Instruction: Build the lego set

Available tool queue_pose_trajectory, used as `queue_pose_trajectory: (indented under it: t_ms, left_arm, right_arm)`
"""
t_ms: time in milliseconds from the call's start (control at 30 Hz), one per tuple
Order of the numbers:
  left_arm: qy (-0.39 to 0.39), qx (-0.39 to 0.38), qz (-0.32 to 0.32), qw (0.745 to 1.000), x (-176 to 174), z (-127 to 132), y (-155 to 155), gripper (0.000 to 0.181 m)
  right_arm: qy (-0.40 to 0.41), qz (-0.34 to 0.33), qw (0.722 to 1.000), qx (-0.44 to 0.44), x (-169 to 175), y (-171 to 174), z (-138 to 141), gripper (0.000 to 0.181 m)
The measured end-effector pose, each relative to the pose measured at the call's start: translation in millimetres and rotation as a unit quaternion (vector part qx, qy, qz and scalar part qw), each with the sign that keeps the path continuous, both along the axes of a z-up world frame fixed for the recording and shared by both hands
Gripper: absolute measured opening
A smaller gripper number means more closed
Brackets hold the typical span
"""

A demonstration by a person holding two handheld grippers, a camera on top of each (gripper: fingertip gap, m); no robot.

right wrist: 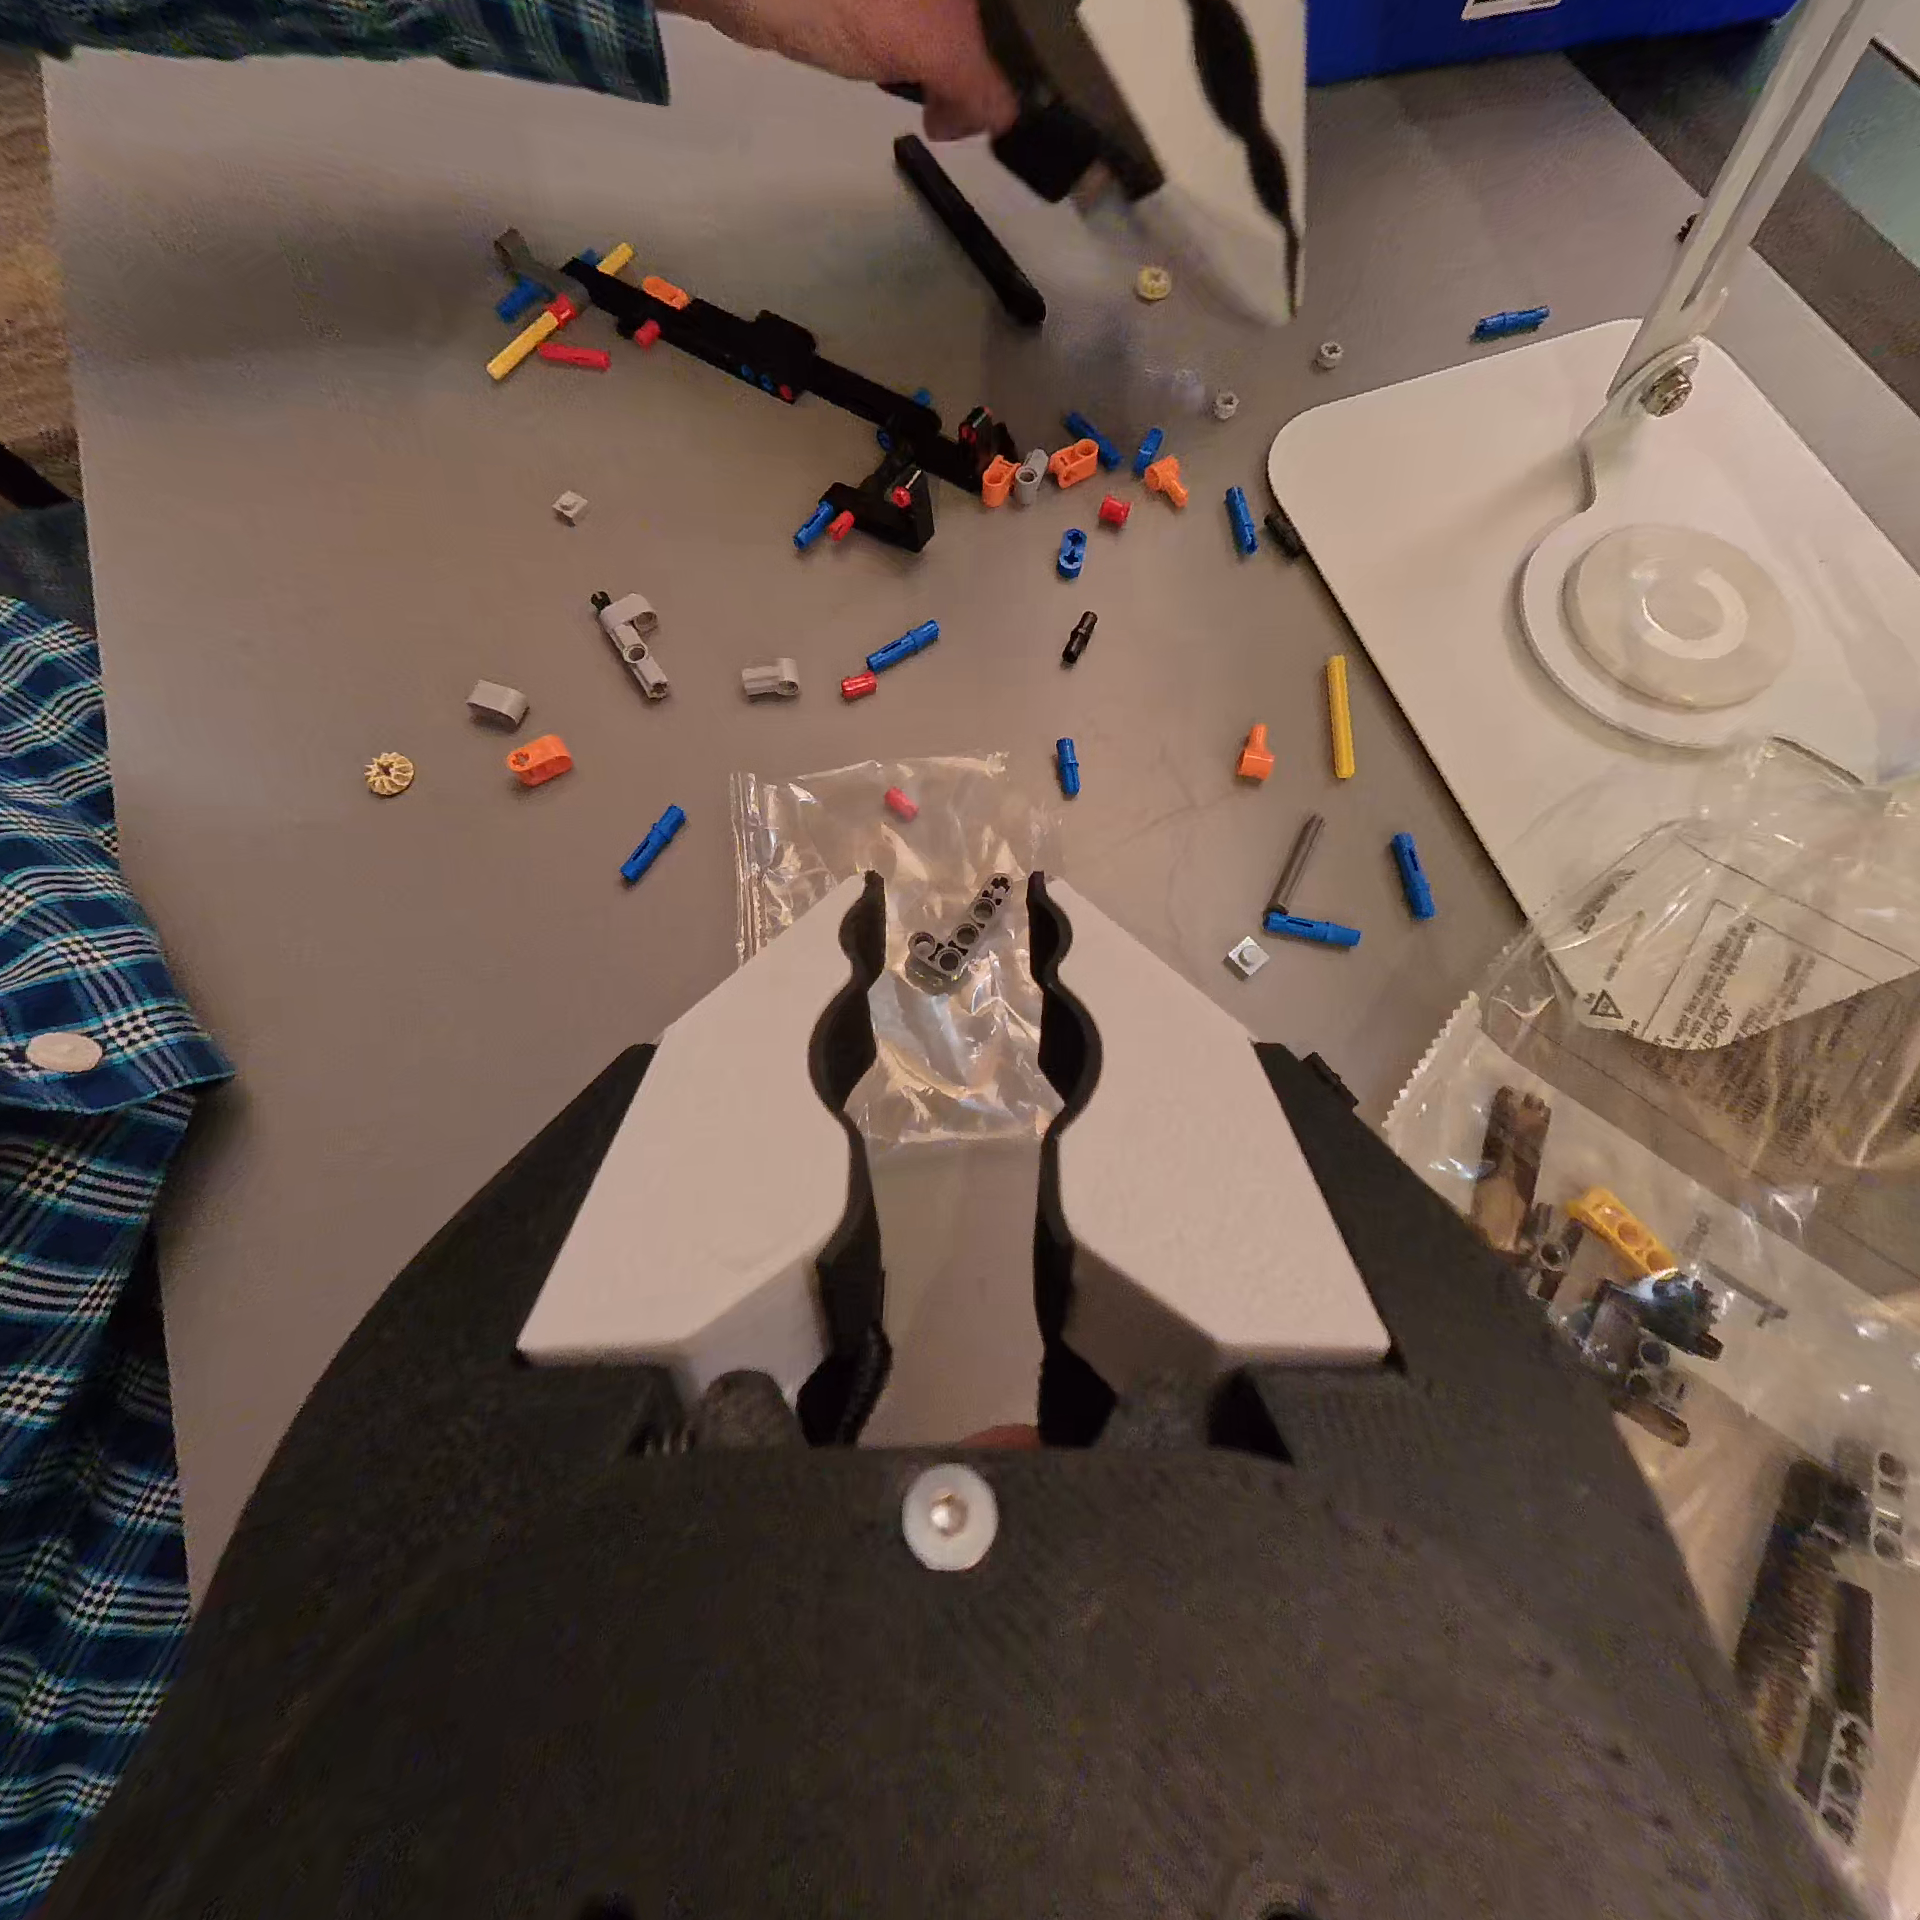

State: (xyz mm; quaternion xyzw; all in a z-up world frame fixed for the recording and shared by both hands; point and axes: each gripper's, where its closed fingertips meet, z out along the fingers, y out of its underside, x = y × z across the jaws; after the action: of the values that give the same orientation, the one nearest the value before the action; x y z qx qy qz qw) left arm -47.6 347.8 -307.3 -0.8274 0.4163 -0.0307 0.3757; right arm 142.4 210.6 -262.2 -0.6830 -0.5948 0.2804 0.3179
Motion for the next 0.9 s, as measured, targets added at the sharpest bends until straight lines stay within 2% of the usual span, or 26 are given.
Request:
queue_pose_trajectory:
  t_ms: [67, 200, 433, 700, 900]
  left_arm:
    - [0.021, 0.006, 0.026, 0.999, -14, -4, 13, 0.0]
    - [0.042, -0.007, 0.015, 0.999, -12, -20, 20, 0.0]
    - [0.045, 0.005, 0.004, 0.999, -8, -20, 28, 0.0]
    - [0.04, 0.008, -0.073, 0.997, 12, -20, 17, 0.0]
    - [0.036, 0.005, -0.11, 0.993, 21, -20, -5, 0.0]
  right_arm:
    - [0.001, -0.001, 1.0, 0.001, 1, 0, 1, 0.026]
    - [0.003, -0.002, 1.0, 0.001, 1, 0, 2, 0.025]
    - [0.003, -0.002, 1.0, -0.002, 2, 1, -1, 0.026]
    - [0.004, 0.0, 1.0, -0.005, 2, 1, -2, 0.026]
    - [0.006, -0.001, 1.0, -0.005, 3, 1, 0, 0.025]
